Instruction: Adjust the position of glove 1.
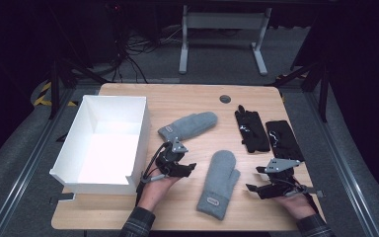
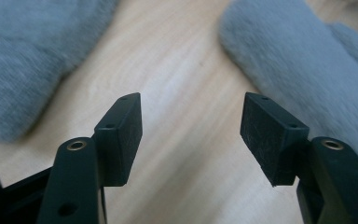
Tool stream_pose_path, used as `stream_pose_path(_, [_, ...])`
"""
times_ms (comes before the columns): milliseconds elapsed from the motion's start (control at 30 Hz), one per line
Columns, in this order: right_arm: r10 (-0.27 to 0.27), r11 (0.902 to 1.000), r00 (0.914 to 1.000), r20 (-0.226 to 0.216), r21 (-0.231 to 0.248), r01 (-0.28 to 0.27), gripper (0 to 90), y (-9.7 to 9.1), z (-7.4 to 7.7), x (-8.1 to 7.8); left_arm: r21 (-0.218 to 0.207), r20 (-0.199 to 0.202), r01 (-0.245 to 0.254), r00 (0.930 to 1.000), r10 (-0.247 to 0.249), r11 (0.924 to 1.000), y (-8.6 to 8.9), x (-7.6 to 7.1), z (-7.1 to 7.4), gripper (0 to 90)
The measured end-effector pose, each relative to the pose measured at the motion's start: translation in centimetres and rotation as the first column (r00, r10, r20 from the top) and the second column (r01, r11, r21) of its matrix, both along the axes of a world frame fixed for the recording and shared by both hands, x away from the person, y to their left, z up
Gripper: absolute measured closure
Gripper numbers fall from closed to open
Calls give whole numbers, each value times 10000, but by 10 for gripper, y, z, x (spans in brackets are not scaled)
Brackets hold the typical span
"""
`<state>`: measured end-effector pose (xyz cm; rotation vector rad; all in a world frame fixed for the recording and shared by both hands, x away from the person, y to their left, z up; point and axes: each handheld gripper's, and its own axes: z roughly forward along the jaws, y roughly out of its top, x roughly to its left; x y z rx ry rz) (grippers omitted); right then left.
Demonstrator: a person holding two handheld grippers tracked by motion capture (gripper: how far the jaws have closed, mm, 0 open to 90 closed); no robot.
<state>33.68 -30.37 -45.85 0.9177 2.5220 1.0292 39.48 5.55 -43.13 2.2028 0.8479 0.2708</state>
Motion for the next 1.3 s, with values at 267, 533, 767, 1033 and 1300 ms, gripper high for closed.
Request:
stream_pose_path(267, [-164,9997,9998,131,-156,166,223,-12,-6,-8,99,529,-688,9963,682,9976,-5,41,10,502])
stream_pose_path(533, [-181,9998,9996,220,-18,181,196,-13,-8,-7,650,565,-902,9946,866,9938,-8,77,6,550])
stream_pose_path(767, [-170,9998,9994,298,63,168,189,-14,-9,-7,1107,185,-889,9960,874,9899,-13,99,-9,580])
stream_pose_path(1033, [-207,9997,9992,341,115,203,189,-14,-10,-7,2099,396,-1111,9937,1051,9714,-22,99,-16,756])
stream_pose_path(1300, [-220,9996,9991,374,157,214,190,-14,-10,-8,1339,-115,-1300,9911,1327,9824,-18,97,-4,862])
